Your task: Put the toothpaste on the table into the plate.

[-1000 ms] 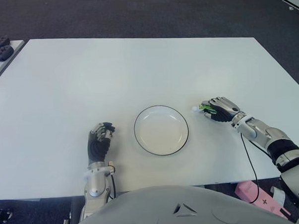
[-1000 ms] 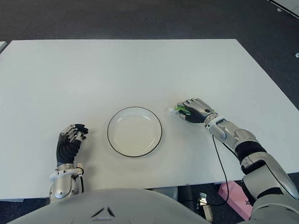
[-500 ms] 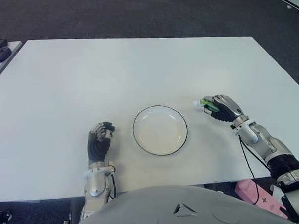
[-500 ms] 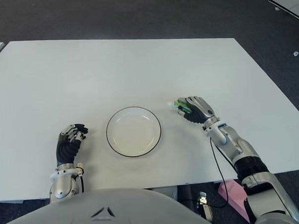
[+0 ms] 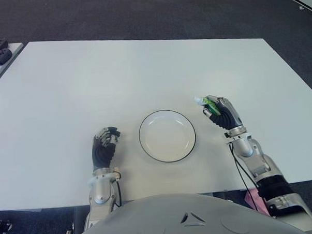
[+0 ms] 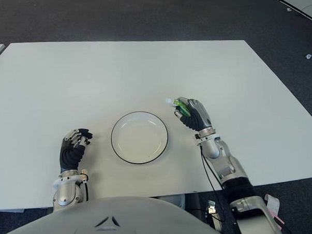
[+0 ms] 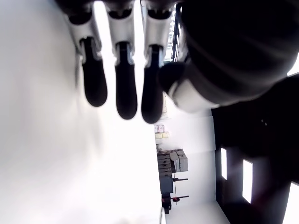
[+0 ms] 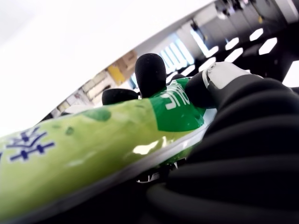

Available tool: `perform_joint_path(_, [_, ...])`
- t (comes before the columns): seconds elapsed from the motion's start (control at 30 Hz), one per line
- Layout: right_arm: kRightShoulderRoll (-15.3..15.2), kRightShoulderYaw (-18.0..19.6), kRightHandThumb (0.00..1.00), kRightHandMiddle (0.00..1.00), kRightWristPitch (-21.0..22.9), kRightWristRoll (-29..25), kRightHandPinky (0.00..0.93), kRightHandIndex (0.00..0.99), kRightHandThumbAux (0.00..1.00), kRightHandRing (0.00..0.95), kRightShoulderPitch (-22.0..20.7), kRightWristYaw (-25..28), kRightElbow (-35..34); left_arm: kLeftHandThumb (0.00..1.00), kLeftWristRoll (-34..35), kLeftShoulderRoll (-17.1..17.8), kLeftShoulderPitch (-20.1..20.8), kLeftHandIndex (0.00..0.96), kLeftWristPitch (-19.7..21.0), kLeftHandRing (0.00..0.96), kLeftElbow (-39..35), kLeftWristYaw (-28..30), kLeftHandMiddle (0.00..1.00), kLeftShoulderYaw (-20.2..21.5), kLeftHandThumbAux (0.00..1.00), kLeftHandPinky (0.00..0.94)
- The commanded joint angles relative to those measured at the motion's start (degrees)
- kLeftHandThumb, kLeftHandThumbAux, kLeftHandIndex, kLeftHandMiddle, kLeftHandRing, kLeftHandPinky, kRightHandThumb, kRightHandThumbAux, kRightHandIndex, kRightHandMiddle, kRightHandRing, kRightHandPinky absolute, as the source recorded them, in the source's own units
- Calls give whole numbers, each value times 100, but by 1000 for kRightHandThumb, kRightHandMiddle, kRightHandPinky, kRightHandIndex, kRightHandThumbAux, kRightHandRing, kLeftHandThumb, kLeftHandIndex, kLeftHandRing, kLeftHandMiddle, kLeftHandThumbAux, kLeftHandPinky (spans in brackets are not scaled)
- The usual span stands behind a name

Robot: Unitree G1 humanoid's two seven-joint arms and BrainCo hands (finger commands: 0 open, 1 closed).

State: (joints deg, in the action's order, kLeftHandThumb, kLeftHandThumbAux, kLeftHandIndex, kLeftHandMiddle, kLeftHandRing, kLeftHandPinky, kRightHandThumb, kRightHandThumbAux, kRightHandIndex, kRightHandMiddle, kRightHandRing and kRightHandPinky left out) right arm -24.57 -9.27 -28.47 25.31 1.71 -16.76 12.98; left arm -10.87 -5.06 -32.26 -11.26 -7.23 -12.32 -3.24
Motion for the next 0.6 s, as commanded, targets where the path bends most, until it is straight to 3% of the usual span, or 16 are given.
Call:
perform_joint_path(0.03, [521, 64, 739, 893, -270, -102, 889, 439, 713, 886, -124, -319, 69, 708, -27, -8, 34, 425, 92, 470, 166, -30, 489, -13, 721, 457])
perform_joint_path(0.3, [1101, 82, 741, 896, -604, -96, 886, 440, 712, 888, 39, -525, -417, 708, -83, -19, 102, 425, 116, 473, 217, -58, 491, -30, 721, 459])
perform_joint_path(0.6, [1351, 109, 742, 897, -1176, -16, 885, 440, 712, 888, -66, -541, -471, 709, -133, -67, 157, 425, 138, 470, 266, -96, 488, -48, 722, 455])
